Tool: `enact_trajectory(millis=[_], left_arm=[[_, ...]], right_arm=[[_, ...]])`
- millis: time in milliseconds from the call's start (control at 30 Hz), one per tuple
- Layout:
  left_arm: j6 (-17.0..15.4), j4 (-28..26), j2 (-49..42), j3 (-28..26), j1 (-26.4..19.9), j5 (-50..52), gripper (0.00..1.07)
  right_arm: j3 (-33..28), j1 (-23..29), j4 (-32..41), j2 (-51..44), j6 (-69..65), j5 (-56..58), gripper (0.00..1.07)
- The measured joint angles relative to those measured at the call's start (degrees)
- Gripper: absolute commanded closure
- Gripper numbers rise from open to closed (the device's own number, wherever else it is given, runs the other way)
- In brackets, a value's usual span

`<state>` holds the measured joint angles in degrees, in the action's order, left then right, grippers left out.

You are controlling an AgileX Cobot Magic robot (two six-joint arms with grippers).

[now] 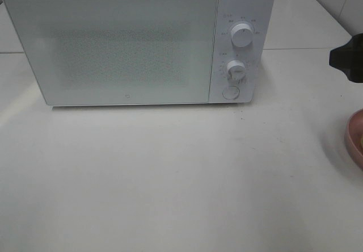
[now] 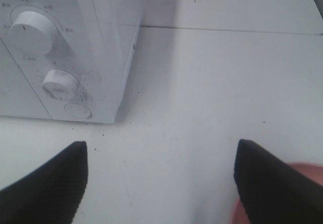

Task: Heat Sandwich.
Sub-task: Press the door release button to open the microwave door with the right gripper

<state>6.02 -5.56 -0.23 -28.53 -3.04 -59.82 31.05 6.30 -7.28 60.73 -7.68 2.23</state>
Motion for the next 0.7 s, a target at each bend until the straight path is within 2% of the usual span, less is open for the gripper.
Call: enact_trajectory(millis=[333, 400, 500, 600, 667, 700], left_arm=[[0.0, 0.0, 0.0, 0.0, 0.0, 0.0, 0.05], [0.0, 0.0, 0.0, 0.0, 0.0, 0.0, 0.05], [0.0, 0.0, 0.0, 0.0, 0.0, 0.0, 0.05], [0.0, 0.0, 0.0, 0.0, 0.0, 0.0, 0.05], [0.0, 0.0, 0.0, 0.0, 0.0, 0.0, 0.05], [0.0, 0.0, 0.0, 0.0, 0.0, 0.0, 0.05]], right_arm=[[-1.9, 0.0, 0.6, 10.5, 0.8, -21.4, 0.31], [-4.8, 0.8, 4.1, 13.0, 2.9, -29.5, 0.31], [-6.8, 2.2, 7.3, 14.6, 5.5, -33.7, 0.31], [-9.3, 6.9, 15.2, 17.7, 12.9, -41.1, 0.31], [-9.7, 8.3, 17.1, 18.4, 14.5, -42.3, 0.31], [-10.3, 10.7, 21.8, 19.9, 17.1, -44.7, 0.31]])
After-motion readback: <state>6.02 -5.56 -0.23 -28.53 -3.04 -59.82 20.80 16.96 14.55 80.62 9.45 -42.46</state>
